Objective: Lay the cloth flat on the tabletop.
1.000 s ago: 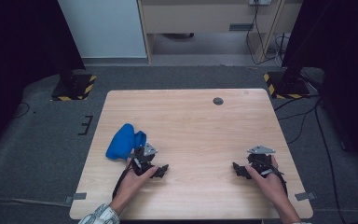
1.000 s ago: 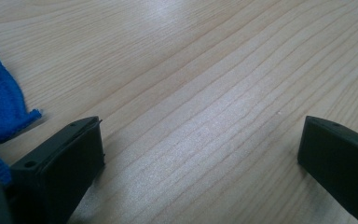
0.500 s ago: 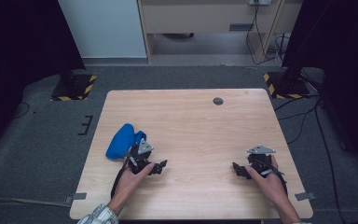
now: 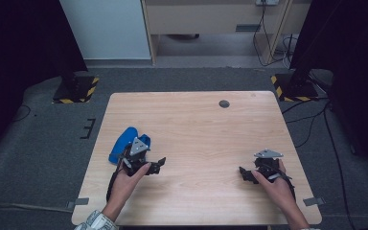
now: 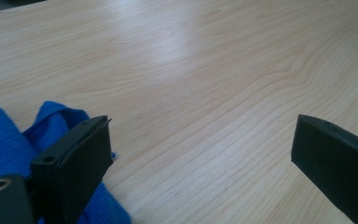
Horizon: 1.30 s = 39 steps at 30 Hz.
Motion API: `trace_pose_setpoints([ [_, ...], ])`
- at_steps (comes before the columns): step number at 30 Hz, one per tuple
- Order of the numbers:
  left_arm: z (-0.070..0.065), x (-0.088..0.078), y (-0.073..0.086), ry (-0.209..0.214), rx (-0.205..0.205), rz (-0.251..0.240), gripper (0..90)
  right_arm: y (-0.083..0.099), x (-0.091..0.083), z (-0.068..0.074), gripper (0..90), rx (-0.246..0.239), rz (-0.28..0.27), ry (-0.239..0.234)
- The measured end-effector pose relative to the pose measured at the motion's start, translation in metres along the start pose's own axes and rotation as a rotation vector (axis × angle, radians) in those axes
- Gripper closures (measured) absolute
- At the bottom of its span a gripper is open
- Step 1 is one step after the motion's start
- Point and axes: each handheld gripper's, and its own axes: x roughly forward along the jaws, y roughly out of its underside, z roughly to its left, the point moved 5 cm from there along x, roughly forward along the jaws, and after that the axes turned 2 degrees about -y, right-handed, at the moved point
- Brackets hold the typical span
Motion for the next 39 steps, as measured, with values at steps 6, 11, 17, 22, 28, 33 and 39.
trace_pose_setpoints([
  [6, 0.024, -0.005, 0.001, -0.054, -0.021, 0.005, 4.7, 0.000, 0.000, 0.000, 0.4, 0.001, 0.000, 0.000],
  [11, 0.045, -0.009, 0.006, -0.089, -0.054, 0.009, 5.0, 0.000, 0.000, 0.000, 0.4, 0.001, 0.000, 0.000],
  [17, 0.067, -0.014, 0.012, -0.145, -0.087, 0.018, 5.0, 0.000, 0.000, 0.000, 0.4, 0.001, 0.000, 0.000],
  [22, 0.081, -0.015, 0.019, -0.169, -0.102, 0.023, 5.0, 0.000, 0.000, 0.000, 0.5, 0.001, 0.000, 0.000],
  [28, 0.087, -0.011, 0.027, -0.187, -0.100, 0.036, 4.9, 0.000, 0.000, 0.000, 0.5, 0.000, 0.000, 0.000],
  [33, 0.091, -0.007, 0.033, -0.200, -0.084, 0.063, 5.5, 0.000, 0.000, 0.000, 0.4, -0.001, -0.001, 0.001],
  [39, 0.094, -0.001, 0.040, -0.191, -0.105, 0.100, 10.8, 0.000, 0.000, 0.000, 0.5, 0.000, 0.000, 0.000],
])
